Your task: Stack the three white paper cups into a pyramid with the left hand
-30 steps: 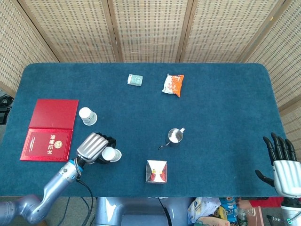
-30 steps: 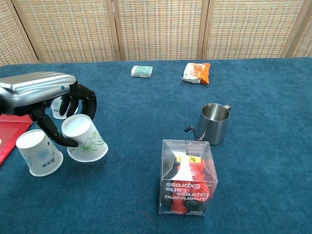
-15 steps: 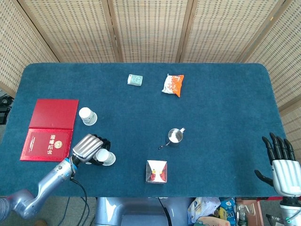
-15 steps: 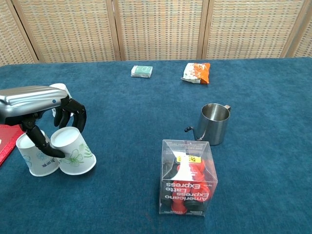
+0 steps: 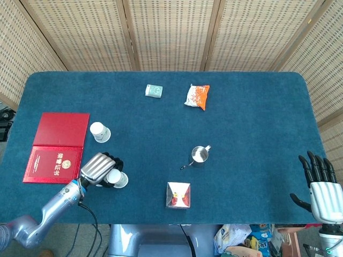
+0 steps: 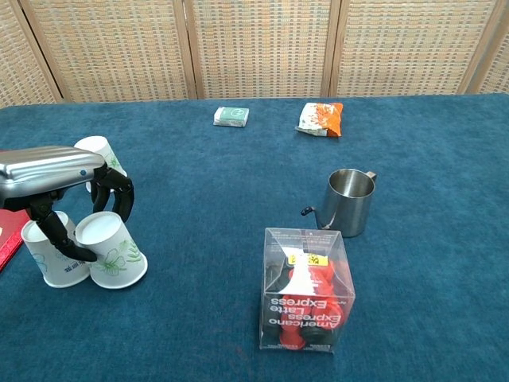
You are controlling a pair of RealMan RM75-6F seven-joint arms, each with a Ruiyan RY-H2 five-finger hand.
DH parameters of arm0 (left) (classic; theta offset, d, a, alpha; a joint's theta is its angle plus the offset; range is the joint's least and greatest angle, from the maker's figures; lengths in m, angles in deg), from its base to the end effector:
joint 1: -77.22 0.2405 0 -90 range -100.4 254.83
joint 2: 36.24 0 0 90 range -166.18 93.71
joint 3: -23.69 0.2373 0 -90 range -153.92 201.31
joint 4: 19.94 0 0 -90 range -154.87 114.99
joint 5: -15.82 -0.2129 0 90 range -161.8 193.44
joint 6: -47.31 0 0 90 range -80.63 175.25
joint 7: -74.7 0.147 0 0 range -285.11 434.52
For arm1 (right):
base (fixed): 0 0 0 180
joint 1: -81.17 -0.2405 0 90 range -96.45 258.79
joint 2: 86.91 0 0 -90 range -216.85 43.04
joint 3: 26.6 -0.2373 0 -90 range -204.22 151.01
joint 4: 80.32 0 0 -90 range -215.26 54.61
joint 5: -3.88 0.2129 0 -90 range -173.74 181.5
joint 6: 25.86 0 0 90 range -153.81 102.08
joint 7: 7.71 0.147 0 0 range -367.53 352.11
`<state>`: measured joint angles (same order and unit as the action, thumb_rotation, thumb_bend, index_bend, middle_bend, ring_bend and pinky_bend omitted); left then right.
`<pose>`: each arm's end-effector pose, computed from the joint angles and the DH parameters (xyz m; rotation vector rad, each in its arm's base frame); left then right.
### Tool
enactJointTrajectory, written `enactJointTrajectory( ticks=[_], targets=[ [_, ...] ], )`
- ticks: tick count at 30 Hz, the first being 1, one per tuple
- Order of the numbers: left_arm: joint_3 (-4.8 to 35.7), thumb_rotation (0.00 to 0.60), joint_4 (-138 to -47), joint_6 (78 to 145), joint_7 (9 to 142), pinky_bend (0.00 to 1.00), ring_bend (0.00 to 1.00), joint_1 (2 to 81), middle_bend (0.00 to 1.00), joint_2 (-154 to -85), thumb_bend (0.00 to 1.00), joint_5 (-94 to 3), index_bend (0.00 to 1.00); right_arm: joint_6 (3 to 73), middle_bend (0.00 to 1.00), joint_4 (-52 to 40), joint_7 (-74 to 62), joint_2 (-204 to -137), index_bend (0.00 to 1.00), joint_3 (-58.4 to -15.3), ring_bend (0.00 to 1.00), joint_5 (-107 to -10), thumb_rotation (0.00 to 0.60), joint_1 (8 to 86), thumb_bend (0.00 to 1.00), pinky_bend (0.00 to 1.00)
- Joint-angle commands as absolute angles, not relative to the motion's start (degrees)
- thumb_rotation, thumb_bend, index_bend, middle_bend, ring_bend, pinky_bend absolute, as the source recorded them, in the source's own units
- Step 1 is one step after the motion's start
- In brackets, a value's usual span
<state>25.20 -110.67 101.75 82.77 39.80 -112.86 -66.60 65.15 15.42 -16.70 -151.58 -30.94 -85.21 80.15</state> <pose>-0.1808 0.2776 0.0048 -2.1234 -0.8948 -0.8383 -0.2792 -0.1674 0.1553 1.3457 -0.7618 0.8940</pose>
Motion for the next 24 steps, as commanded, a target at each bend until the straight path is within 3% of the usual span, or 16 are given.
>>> enactJointTrajectory(
  ticks=[1, 4, 6, 8, 11, 13, 16, 24],
  targets=[
    [25.3, 0.600, -110.8, 101.5, 82.7, 0.35, 0.48, 39.8, 0.48, -112.5, 0.14, -66.6, 0.51, 65.1, 0.00, 15.4, -16.7, -151.6, 0.00, -30.9, 0.00, -85.2, 0.600, 80.1, 0.00, 0.00],
    [25.4, 0.600, -110.9, 101.5, 82.7, 0.30, 0.45, 39.9, 0.46, -112.2, 0.14, -66.7, 0.50, 65.1, 0.00, 15.5, -16.8, -151.6, 0.00, -30.9, 0.00, -85.2, 0.600, 80.1, 0.00, 0.00],
    [25.5, 0.600, -110.8, 101.4, 83.0, 0.25, 0.37, 40.0, 0.39, -112.0, 0.14, -66.7, 0.48, 65.2, 0.00, 15.4, -16.8, -151.6, 0.00, -30.9, 0.00, -85.2, 0.600, 80.1, 0.00, 0.00],
    [25.6, 0.600, -111.0, 100.7, 84.1, 0.17, 0.22, 40.0, 0.24, -111.6, 0.14, -66.0, 0.38, 65.1, 0.00, 15.5, -17.0, -151.7, 0.00, -30.9, 0.00, -85.2, 0.600, 80.1, 0.00, 0.00],
    [25.9, 0.600, -112.1, 98.0, 84.4, 0.10, 0.08, 39.4, 0.07, -110.6, 0.14, -64.2, 0.19, 65.1, 0.00, 15.5, -17.3, -151.8, 0.00, -30.8, 0.00, -85.2, 0.600, 80.1, 0.00, 0.00],
    [25.7, 0.600, -112.7, 97.3, 84.5, 0.06, 0.03, 39.2, 0.01, -110.1, 0.14, -63.6, 0.09, 65.0, 0.00, 15.5, -17.3, -151.8, 0.00, -30.9, 0.00, -85.1, 0.600, 80.1, 0.00, 0.00],
    [25.6, 0.600, -114.0, 97.1, 83.6, 0.03, 0.00, 39.2, 0.00, -108.9, 0.14, -63.6, 0.00, 65.0, 0.00, 15.4, -17.3, -151.8, 0.00, -30.8, 0.00, -85.1, 0.600, 80.1, 0.00, 0.00],
    [22.2, 0.600, -115.9, 104.5, 77.8, 0.03, 0.00, 40.9, 0.00, -104.5, 0.14, -66.4, 0.00, 64.9, 0.00, 15.5, -17.1, -151.7, 0.00, -30.9, 0.00, -85.0, 0.600, 80.0, 0.00, 0.00]
  ],
)
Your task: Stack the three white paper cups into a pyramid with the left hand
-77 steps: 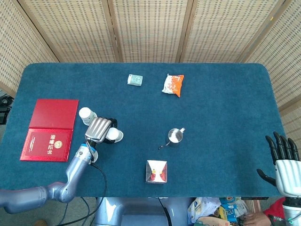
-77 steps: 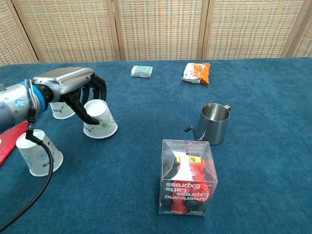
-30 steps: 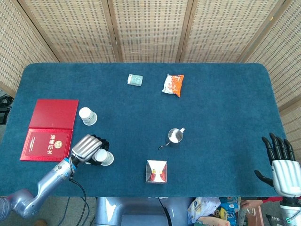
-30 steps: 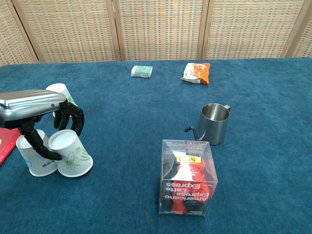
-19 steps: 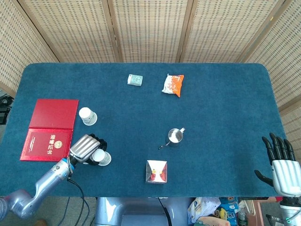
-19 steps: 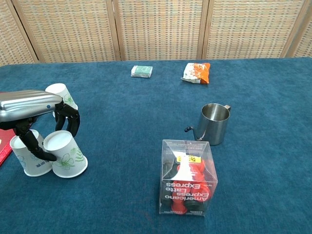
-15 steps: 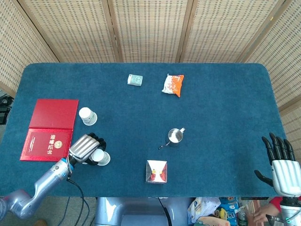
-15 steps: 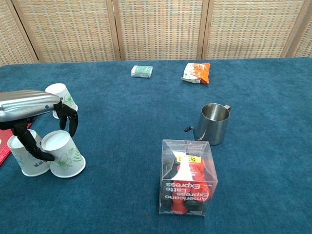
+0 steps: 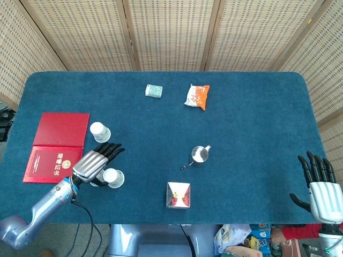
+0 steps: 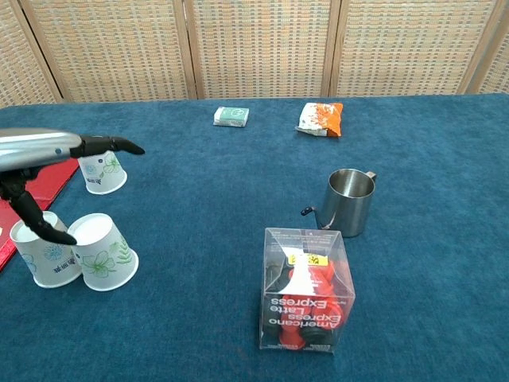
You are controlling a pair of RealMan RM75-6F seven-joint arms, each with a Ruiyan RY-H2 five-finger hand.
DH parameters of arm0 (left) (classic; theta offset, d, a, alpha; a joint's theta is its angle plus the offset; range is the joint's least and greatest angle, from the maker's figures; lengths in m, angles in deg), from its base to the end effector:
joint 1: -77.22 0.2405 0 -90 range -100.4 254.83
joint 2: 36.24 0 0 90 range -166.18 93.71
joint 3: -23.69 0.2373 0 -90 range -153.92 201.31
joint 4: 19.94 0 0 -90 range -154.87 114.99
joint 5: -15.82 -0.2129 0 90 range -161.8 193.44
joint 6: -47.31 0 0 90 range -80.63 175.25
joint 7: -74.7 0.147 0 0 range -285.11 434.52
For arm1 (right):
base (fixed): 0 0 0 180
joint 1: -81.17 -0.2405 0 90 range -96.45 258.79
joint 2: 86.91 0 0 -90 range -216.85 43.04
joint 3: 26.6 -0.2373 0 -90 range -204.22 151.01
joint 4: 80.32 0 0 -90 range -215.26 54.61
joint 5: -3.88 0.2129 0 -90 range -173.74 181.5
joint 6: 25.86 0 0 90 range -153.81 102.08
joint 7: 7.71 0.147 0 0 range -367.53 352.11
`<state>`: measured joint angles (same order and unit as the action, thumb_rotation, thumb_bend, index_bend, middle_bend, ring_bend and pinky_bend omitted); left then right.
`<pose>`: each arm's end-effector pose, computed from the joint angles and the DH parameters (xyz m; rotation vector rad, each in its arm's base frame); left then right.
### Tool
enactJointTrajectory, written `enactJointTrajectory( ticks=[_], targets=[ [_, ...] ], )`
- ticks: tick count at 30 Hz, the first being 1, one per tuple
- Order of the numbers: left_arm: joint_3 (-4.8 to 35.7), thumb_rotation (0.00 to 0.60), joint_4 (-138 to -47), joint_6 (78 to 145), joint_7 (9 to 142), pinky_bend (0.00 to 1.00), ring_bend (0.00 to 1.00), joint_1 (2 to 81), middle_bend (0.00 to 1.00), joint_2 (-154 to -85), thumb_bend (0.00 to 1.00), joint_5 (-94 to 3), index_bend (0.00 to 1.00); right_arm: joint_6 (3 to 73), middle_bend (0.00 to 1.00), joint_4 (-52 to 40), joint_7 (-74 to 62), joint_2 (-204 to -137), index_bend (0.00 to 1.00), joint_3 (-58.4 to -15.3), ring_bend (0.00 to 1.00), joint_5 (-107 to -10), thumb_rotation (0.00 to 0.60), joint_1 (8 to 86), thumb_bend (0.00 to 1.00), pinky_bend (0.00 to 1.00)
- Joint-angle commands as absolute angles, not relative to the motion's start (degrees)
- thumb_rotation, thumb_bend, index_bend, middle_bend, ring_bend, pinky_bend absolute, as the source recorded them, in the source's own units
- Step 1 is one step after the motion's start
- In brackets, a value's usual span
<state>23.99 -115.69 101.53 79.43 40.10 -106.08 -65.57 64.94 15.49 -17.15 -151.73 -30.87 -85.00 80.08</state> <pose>-0.1807 0.2826 0.0367 -2.0670 -0.9512 -0.8562 -0.2794 -0.1675 0.1539 1.3476 -0.7635 0.8868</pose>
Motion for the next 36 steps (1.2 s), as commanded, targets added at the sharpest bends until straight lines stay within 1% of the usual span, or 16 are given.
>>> enactJointTrajectory(
  ticks=[1, 2, 5, 9, 15, 18, 22, 25, 27, 29, 31, 36],
  targets=[
    [20.7, 0.600, -115.4, 105.7, 77.2, 0.03, 0.00, 40.9, 0.00, -104.0, 0.14, -65.7, 0.00, 64.7, 0.00, 15.5, -17.2, -151.8, 0.00, -30.8, 0.00, -85.0, 0.600, 80.0, 0.00, 0.00],
    [19.3, 0.600, -114.5, 106.2, 76.8, 0.03, 0.00, 40.7, 0.00, -103.9, 0.14, -64.5, 0.00, 64.6, 0.00, 15.5, -17.3, -151.8, 0.00, -30.8, 0.00, -85.0, 0.600, 79.9, 0.00, 0.00],
    [15.7, 0.600, -110.3, 104.9, 77.4, 0.04, 0.00, 39.4, 0.00, -105.0, 0.14, -58.4, 0.00, 64.3, 0.00, 15.5, -17.7, -152.0, 0.00, -30.7, 0.00, -85.0, 0.600, 79.8, 0.00, 0.00],
    [13.0, 0.600, -105.1, 98.9, 80.1, 0.05, 0.00, 36.9, 0.00, -107.1, 0.14, -47.8, 0.00, 64.2, 0.00, 15.5, -17.8, -152.0, 0.00, -30.6, 0.00, -85.1, 0.600, 79.7, 0.00, 0.00],
    [12.8, 0.600, -99.0, 92.4, 83.1, 0.06, 0.02, 33.9, 0.00, -110.1, 0.14, -40.3, 0.00, 63.3, 0.00, 15.1, -18.0, -152.3, 0.00, -30.9, 0.00, -84.2, 0.600, 79.3, 0.00, 0.00],
    [13.0, 0.600, -94.5, 90.3, 84.1, 0.11, 0.07, 32.7, 0.03, -112.8, 0.14, -37.3, 0.00, 62.8, 0.00, 14.9, -18.1, -152.5, 0.00, -31.1, 0.00, -83.5, 0.600, 79.1, 0.00, 0.00],
    [13.1, 0.600, -91.2, 88.4, 83.4, 0.13, 0.10, 32.1, 0.07, -115.0, 0.14, -36.5, 0.00, 62.6, 0.00, 14.8, -18.0, -152.6, 0.00, -31.2, 0.00, -83.2, 0.600, 79.0, 0.00, 0.00],
    [13.2, 0.600, -88.5, 87.8, 81.9, 0.16, 0.13, 31.9, 0.10, -117.0, 0.14, -37.7, 0.03, 62.2, 0.00, 14.5, -17.7, -152.6, 0.00, -31.4, 0.00, -82.6, 0.600, 78.8, 0.00, 0.00],
    [13.3, 0.600, -87.2, 87.9, 81.5, 0.20, 0.17, 31.8, 0.13, -118.0, 0.14, -38.5, 0.06, 62.0, 0.00, 14.4, -17.6, -152.6, 0.00, -31.4, 0.00, -82.3, 0.600, 78.8, 0.00, 0.00],
    [13.3, 0.600, -85.8, 88.6, 81.5, 0.27, 0.24, 31.7, 0.19, -119.1, 0.14, -39.0, 0.12, 61.9, 0.00, 14.2, -17.6, -152.7, 0.00, -31.5, 0.00, -82.2, 0.600, 78.7, 0.00, 0.00],
    [13.2, 0.600, -84.0, 89.8, 81.8, 0.30, 0.29, 31.7, 0.25, -120.7, 0.14, -39.3, 0.16, 61.9, 0.00, 14.1, -17.6, -152.7, 0.00, -31.5, 0.00, -82.2, 0.600, 78.7, 0.00, 0.00],
    [12.6, 0.600, -81.5, 90.5, 82.8, 0.35, 0.38, 31.2, 0.35, -123.3, 0.14, -38.7, 0.26, 61.9, 0.00, 13.9, -17.7, -152.9, 0.00, -31.5, 0.00, -82.0, 0.600, 78.7, 0.00, 0.00]
  ],
)
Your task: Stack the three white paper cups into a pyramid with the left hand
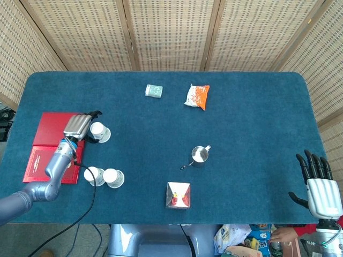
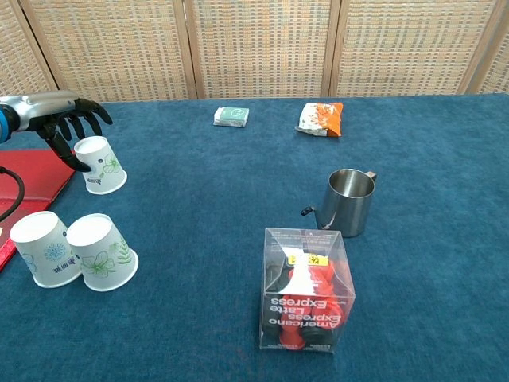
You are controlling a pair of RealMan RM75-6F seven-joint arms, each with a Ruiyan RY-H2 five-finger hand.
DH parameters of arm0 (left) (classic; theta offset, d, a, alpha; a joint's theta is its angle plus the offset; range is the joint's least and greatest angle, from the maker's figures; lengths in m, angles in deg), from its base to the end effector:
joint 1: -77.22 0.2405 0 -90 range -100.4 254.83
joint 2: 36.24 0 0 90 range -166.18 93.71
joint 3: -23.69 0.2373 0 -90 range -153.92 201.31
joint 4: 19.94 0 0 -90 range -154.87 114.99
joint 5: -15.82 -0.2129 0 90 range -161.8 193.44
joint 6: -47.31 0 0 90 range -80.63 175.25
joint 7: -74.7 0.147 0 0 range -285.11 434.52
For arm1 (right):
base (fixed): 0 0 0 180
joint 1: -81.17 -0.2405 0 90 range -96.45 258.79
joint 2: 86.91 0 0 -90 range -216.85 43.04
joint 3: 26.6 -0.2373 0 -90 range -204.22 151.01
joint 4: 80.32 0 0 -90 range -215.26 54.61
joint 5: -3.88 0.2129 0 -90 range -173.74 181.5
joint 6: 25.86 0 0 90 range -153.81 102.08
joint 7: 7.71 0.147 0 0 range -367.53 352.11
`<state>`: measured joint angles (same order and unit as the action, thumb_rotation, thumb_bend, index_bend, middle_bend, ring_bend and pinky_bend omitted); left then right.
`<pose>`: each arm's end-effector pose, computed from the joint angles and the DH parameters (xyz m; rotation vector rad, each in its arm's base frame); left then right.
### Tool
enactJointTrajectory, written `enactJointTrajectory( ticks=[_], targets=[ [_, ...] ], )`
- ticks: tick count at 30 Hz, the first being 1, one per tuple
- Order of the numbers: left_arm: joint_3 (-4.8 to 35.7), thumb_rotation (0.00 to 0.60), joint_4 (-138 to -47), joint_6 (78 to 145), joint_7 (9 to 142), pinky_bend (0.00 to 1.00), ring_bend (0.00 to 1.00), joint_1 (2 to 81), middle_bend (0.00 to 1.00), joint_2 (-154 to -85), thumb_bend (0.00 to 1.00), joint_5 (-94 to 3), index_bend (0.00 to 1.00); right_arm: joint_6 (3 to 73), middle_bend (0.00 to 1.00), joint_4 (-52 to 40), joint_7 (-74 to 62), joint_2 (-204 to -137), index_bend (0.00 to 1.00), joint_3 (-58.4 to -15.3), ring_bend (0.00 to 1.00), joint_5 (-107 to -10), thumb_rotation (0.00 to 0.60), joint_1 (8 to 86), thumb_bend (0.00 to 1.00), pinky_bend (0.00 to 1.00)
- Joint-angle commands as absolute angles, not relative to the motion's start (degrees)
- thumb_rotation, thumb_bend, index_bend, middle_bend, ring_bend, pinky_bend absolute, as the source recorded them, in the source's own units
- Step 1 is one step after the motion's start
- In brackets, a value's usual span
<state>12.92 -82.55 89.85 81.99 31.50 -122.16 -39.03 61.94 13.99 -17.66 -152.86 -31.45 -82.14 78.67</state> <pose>-0.2236 0.4130 0.0330 -1.6401 -1.0657 -0.7164 -0.2873 -0.1772 0.1470 1.3521 -0.7909 0.8431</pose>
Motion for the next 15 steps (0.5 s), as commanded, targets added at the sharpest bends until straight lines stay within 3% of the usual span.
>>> enactJointTrajectory(
  ticks=[1, 15],
  targets=[
    [12.6, 0.600, -81.1, 90.9, 83.3, 0.37, 0.40, 31.2, 0.38, -123.7, 0.14, -38.5, 0.28, 61.9, 0.00, 13.9, -17.7, -152.9, 0.00, -31.5, 0.00, -81.9, 0.600, 78.7, 0.00, 0.00],
    [11.1, 0.600, -79.1, 94.0, 87.0, 0.41, 0.49, 31.4, 0.48, -126.9, 0.23, -36.4, 0.40, 61.5, 0.00, 13.7, -17.8, -153.1, 0.00, -31.6, 0.00, -81.2, 0.600, 78.5, 0.00, 0.00]
  ],
)
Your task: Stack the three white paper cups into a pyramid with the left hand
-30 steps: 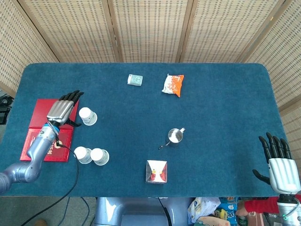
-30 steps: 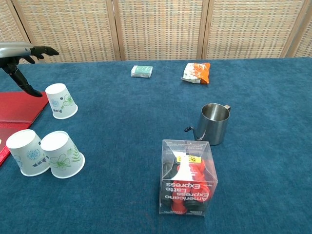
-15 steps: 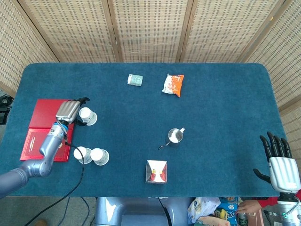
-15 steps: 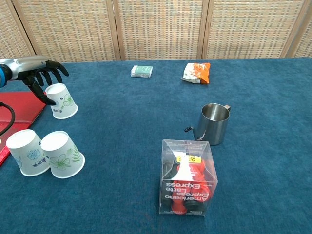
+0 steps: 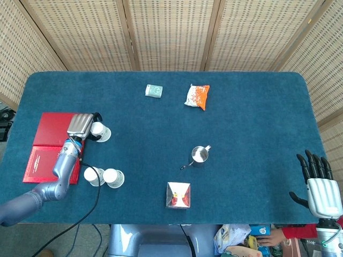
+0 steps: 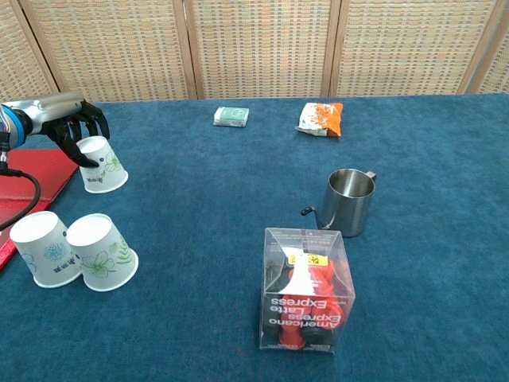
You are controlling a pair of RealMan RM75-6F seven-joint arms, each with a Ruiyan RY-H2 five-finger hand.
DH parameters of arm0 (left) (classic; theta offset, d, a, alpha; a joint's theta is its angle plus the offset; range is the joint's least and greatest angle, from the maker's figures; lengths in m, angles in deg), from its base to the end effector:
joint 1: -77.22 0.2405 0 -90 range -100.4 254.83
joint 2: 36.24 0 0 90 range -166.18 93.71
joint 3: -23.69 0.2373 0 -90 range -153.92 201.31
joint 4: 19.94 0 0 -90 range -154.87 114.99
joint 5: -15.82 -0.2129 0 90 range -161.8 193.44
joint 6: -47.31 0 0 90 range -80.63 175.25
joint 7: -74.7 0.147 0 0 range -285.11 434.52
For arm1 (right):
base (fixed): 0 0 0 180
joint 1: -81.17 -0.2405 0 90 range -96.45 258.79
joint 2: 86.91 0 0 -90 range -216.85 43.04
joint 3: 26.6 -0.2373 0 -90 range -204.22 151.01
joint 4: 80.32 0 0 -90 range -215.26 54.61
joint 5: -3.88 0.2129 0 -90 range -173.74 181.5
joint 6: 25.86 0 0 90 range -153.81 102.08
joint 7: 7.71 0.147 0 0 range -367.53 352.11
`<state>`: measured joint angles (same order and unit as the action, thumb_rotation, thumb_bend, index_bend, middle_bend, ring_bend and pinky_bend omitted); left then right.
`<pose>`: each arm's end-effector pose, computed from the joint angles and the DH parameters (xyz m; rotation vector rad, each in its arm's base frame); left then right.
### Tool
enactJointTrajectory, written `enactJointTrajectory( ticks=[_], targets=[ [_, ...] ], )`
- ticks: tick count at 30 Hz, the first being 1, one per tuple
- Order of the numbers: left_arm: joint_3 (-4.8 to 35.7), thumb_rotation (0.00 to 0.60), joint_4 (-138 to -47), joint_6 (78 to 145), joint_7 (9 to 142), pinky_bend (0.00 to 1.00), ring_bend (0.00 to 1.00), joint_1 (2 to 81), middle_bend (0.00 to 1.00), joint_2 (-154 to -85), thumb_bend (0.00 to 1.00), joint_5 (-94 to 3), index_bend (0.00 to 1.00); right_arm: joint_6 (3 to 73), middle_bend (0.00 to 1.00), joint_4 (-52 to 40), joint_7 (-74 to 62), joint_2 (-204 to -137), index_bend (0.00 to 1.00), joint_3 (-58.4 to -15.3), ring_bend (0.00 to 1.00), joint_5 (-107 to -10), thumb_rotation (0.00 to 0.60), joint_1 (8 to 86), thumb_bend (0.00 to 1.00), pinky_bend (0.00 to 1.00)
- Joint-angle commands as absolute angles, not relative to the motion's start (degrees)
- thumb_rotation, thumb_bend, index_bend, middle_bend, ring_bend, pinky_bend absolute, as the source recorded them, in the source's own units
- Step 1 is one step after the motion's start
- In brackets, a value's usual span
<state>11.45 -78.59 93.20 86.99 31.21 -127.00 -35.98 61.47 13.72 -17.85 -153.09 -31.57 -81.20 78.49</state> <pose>-0.2212 0.4177 0.0221 -1.5782 -1.0202 -0.7160 -0.2898 -0.1786 0.1462 1.3457 -0.7984 0.8300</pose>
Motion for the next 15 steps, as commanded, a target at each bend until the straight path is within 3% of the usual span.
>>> enactJointTrajectory(
  ticks=[1, 8, 15],
  targets=[
    [10.9, 0.600, -79.5, 94.3, 86.9, 0.41, 0.49, 31.5, 0.48, -126.7, 0.23, -36.7, 0.40, 61.5, 0.00, 13.8, -17.8, -153.0, 0.00, -31.6, 0.00, -81.2, 0.600, 78.5, 0.00, 0.00],
    [10.4, 0.600, -85.0, 96.9, 86.4, 0.41, 0.49, 32.5, 0.48, -123.4, 0.23, -39.1, 0.40, 61.7, 0.00, 14.0, -17.6, -152.9, 0.00, -31.4, 0.00, -81.4, 0.600, 78.6, 0.00, 0.00],
    [12.3, 0.600, -103.3, 104.9, 84.0, 0.41, 0.49, 36.4, 0.48, -112.9, 0.23, -50.1, 0.40, 61.6, 0.00, 14.1, -18.1, -152.9, 0.00, -31.2, 0.00, -81.5, 0.600, 78.6, 0.00, 0.00]
  ],
)
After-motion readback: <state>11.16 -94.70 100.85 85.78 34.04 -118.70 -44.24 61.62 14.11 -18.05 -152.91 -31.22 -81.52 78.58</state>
